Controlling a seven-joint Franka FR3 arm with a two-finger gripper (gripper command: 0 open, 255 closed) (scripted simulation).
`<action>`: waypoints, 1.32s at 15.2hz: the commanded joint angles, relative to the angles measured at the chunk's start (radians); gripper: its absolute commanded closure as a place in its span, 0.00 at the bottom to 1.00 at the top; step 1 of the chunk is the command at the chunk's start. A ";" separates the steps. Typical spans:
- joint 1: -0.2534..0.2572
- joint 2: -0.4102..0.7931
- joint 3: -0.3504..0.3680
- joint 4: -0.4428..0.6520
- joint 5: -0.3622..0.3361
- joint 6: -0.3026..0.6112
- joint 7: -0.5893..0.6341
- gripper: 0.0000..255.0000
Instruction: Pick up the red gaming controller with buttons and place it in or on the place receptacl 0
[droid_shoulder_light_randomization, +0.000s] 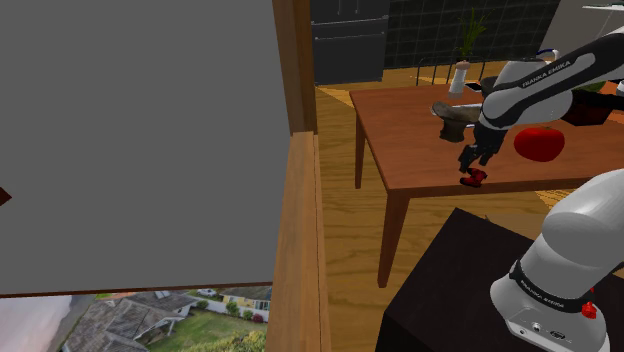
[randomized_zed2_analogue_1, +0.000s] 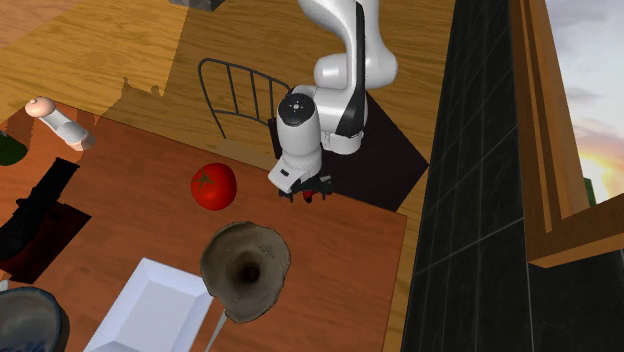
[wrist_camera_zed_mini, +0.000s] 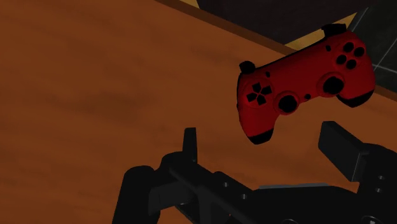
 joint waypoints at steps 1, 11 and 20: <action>0.000 0.000 0.000 0.000 0.000 0.001 0.000 0.00; 0.000 0.000 0.000 0.000 0.000 0.001 0.000 1.00; -0.019 -0.089 0.041 0.042 -0.008 -0.128 0.019 1.00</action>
